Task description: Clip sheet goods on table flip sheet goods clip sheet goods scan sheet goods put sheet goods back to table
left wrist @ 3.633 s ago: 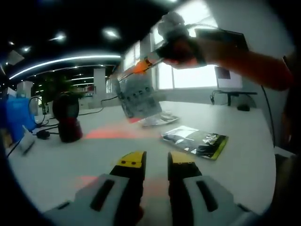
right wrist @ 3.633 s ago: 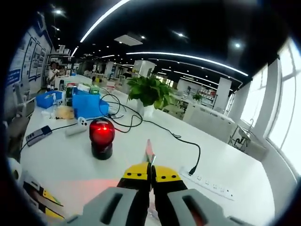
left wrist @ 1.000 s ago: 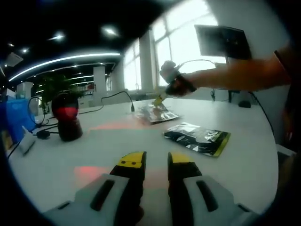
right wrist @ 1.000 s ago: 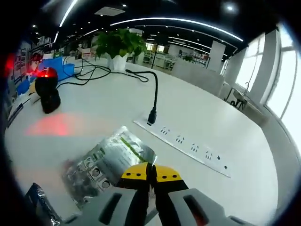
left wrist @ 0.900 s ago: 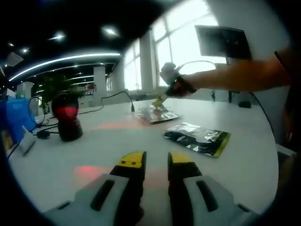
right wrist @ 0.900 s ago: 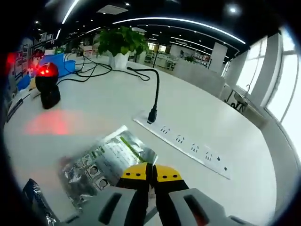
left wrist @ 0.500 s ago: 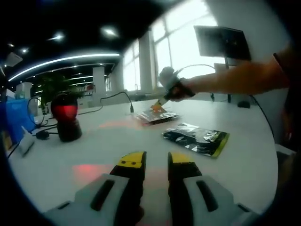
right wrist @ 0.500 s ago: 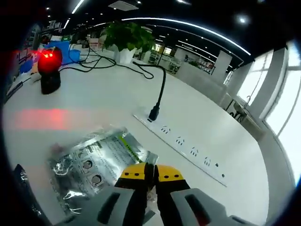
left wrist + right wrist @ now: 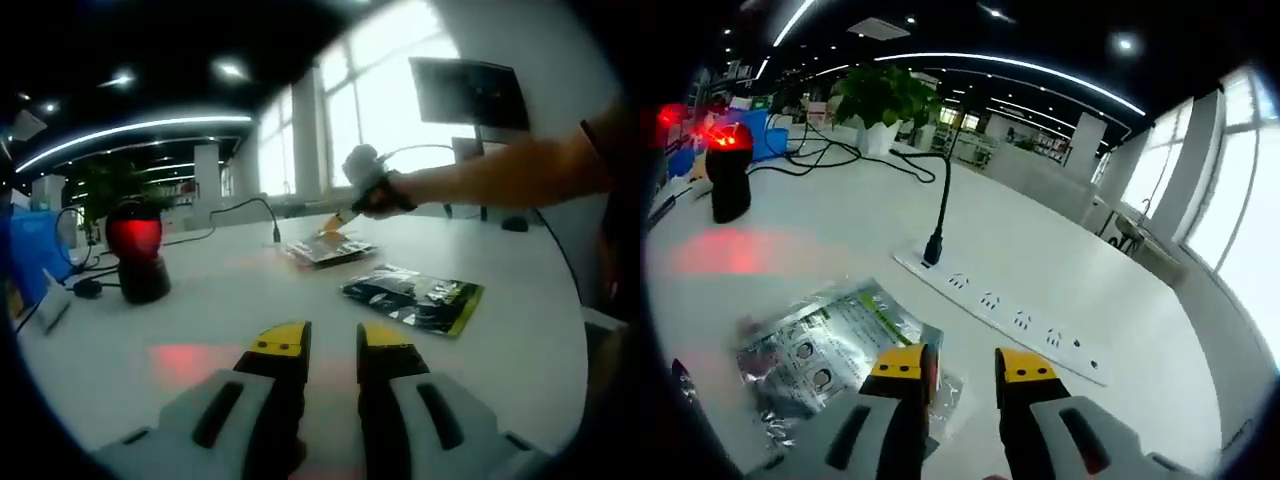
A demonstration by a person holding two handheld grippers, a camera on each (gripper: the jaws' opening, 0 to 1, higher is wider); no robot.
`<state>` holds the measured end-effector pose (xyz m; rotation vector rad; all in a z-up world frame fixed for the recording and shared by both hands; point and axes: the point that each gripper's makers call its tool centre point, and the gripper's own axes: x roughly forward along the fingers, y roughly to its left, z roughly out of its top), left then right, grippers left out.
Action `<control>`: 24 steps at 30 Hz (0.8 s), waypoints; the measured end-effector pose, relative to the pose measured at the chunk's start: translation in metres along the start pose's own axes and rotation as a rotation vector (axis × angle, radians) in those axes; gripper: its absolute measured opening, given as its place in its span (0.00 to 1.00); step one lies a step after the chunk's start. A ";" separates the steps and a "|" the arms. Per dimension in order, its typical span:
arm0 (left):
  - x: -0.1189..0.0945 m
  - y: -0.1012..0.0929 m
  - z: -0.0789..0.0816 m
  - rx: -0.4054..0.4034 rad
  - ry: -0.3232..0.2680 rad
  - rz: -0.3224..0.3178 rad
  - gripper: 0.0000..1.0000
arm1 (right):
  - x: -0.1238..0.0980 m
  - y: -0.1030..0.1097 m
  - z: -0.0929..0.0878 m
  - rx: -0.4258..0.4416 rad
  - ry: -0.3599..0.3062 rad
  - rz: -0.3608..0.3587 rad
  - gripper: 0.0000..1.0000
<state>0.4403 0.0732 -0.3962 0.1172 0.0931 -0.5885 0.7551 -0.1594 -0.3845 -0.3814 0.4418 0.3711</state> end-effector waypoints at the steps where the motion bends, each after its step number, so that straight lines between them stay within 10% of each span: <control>1: 0.000 0.000 0.000 0.002 -0.001 -0.002 0.11 | -0.003 -0.001 0.002 0.048 -0.010 0.004 0.22; 9: 0.001 0.000 0.000 0.003 -0.001 -0.006 0.11 | -0.024 -0.008 0.017 0.125 -0.063 0.023 0.00; 24: 0.002 0.002 0.000 0.005 0.002 -0.003 0.11 | -0.071 0.040 0.042 0.097 -0.114 0.160 0.00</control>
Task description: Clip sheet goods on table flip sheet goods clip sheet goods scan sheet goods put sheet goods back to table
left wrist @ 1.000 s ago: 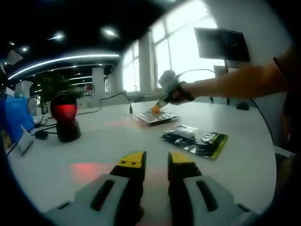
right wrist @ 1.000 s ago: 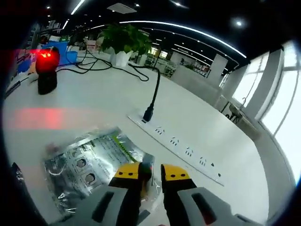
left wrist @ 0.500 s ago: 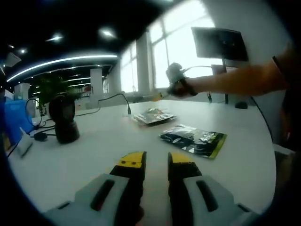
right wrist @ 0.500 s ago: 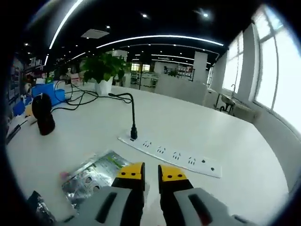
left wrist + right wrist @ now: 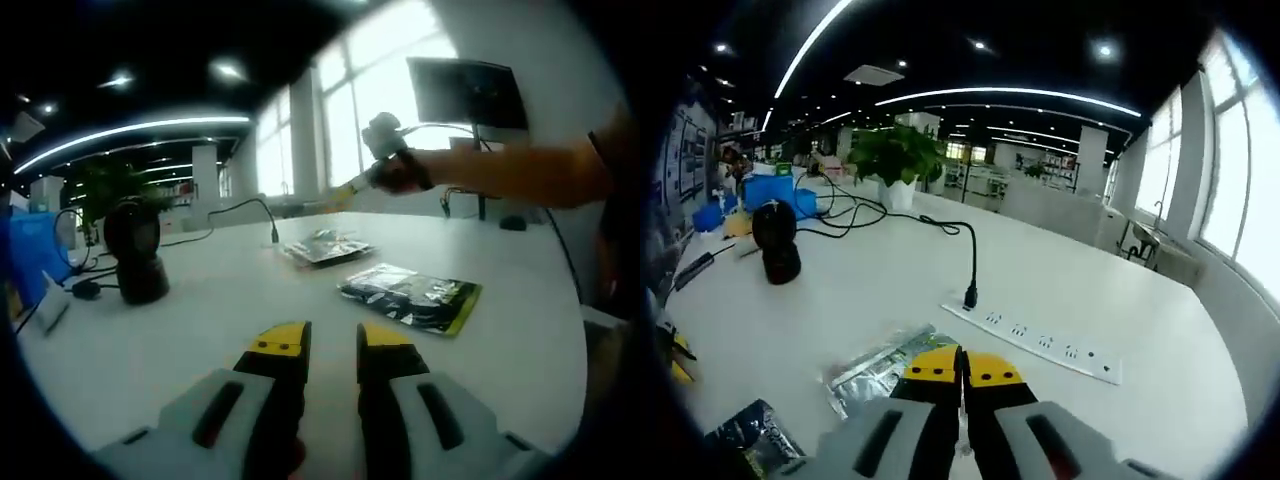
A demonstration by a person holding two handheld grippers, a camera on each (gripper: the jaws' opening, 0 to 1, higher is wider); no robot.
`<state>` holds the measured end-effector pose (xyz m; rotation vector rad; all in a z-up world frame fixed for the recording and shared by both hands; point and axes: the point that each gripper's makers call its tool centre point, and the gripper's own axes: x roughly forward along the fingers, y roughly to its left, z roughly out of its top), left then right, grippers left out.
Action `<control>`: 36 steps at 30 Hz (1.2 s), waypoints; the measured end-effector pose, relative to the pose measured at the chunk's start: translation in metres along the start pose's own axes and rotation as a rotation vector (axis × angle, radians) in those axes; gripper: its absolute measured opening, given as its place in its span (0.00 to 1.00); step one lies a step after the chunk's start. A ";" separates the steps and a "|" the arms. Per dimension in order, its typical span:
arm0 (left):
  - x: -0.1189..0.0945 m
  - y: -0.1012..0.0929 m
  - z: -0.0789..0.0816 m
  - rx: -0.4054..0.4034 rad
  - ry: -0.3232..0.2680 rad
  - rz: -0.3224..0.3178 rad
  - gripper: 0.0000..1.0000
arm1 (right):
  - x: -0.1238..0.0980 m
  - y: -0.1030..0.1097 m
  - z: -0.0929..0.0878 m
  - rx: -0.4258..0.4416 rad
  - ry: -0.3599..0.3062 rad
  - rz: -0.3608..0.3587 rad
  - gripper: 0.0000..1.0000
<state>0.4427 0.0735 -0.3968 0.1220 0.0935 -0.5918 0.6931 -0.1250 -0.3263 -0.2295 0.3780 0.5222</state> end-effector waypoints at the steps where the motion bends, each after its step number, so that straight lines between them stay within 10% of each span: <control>1: 0.000 0.001 0.000 -0.001 -0.002 0.005 0.11 | -0.003 0.006 0.002 -0.002 -0.009 0.018 0.00; 11: 0.000 0.005 0.001 -0.009 -0.007 0.018 0.11 | -0.036 0.024 0.007 -0.139 -0.045 -0.001 0.00; 36: -0.002 -0.002 0.000 0.007 0.004 0.024 0.11 | -0.139 0.031 -0.013 -0.142 -0.182 -0.117 0.00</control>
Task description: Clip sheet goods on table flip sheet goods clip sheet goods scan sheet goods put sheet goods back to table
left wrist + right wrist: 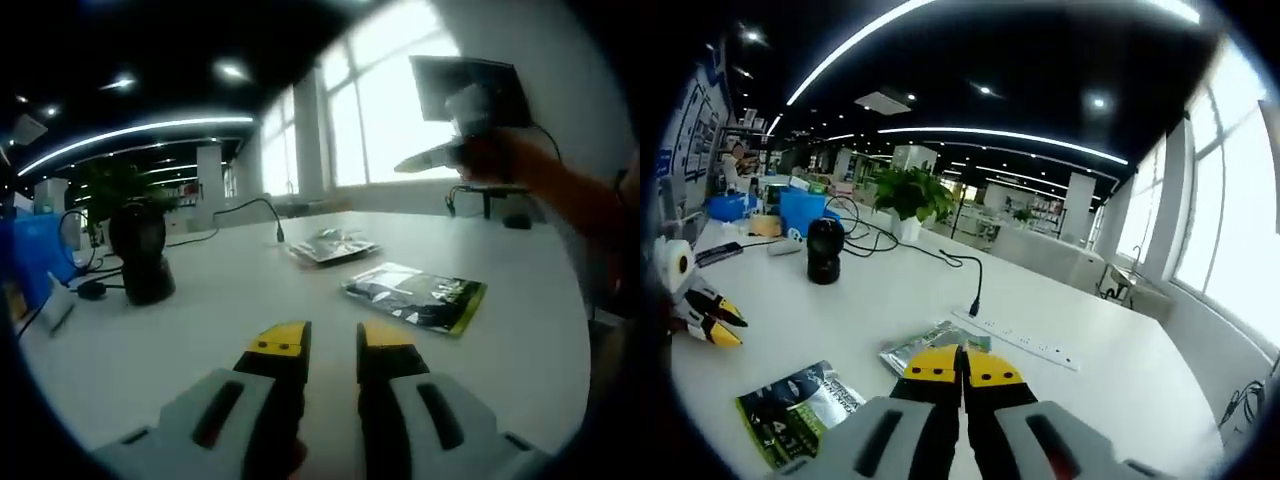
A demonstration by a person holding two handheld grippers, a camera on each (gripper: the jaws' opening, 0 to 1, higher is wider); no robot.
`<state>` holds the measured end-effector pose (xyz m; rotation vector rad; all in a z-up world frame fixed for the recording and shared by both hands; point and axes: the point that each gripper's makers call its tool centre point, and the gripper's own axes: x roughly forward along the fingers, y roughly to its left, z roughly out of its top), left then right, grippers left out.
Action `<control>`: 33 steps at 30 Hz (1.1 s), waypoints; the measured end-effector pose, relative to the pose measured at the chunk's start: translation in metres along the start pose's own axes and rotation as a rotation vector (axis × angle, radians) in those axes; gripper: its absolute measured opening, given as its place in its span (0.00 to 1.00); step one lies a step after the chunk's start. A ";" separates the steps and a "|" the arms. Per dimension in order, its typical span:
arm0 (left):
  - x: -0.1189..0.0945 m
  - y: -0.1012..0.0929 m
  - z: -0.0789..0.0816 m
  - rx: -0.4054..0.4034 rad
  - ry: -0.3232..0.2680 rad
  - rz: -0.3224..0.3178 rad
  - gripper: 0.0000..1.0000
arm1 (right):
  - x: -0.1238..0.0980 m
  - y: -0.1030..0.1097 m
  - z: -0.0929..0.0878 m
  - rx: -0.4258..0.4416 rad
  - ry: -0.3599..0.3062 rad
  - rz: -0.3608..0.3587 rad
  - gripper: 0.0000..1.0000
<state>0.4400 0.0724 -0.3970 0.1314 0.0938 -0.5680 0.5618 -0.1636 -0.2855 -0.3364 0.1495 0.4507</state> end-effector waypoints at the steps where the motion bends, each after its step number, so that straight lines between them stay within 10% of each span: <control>1: 0.000 0.000 0.000 0.002 0.001 0.000 0.11 | -0.003 0.001 -0.001 -0.003 0.000 0.000 0.00; 33: 0.001 0.005 0.002 -0.014 -0.014 -0.011 0.11 | -0.081 0.023 -0.065 -0.007 -0.059 0.016 0.00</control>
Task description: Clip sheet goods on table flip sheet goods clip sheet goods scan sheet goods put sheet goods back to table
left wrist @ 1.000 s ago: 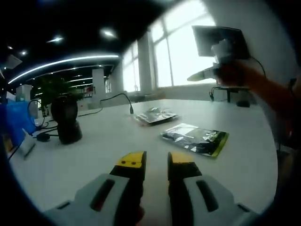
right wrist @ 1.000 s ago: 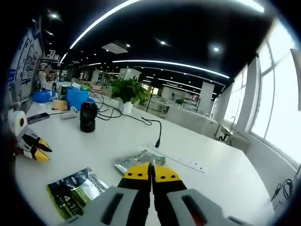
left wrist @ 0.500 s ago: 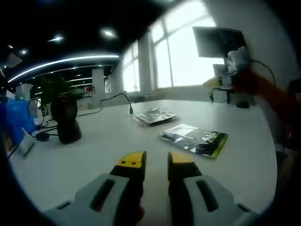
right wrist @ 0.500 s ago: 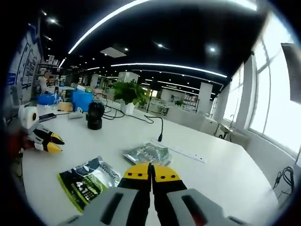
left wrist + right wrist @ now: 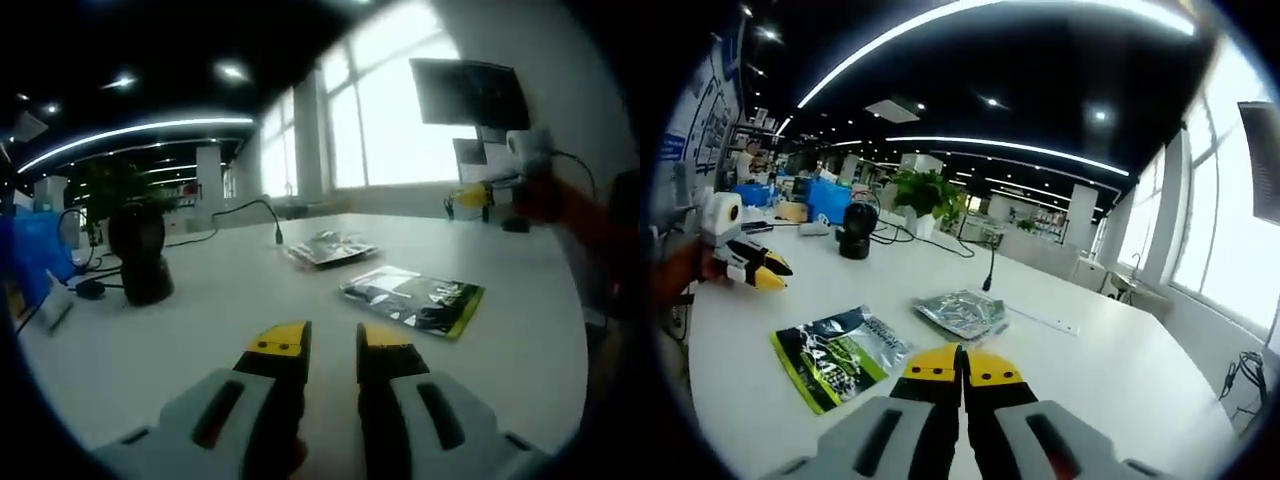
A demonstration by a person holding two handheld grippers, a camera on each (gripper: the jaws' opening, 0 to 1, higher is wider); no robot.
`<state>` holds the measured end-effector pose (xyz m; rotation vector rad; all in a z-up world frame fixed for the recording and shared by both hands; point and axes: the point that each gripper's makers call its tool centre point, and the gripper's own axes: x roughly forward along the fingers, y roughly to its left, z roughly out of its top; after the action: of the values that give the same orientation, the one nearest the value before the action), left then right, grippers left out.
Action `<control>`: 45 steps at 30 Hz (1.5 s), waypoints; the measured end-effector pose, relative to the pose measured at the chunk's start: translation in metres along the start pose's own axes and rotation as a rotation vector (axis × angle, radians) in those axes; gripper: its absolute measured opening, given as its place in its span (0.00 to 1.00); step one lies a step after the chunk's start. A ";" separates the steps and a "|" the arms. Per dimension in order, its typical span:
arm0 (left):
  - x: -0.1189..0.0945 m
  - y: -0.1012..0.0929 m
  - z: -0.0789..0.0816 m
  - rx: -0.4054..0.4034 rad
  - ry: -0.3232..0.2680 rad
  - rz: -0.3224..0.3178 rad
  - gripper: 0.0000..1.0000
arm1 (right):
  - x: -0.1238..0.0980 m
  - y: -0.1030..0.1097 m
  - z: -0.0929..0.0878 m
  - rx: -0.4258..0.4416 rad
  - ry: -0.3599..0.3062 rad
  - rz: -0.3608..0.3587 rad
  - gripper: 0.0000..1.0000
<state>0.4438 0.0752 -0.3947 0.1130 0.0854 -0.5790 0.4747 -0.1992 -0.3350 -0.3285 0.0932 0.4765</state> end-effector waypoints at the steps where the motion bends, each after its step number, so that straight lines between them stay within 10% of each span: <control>1: 0.000 0.000 0.000 -0.001 -0.001 -0.001 0.11 | -0.001 -0.001 -0.001 0.009 -0.006 0.001 0.00; 45: -0.002 -0.002 0.000 0.009 0.002 0.003 0.11 | -0.021 -0.013 -0.063 0.301 -0.080 -0.009 0.00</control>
<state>0.4410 0.0751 -0.3950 0.1224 0.0850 -0.5768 0.4615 -0.2401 -0.3872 -0.0147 0.0844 0.4585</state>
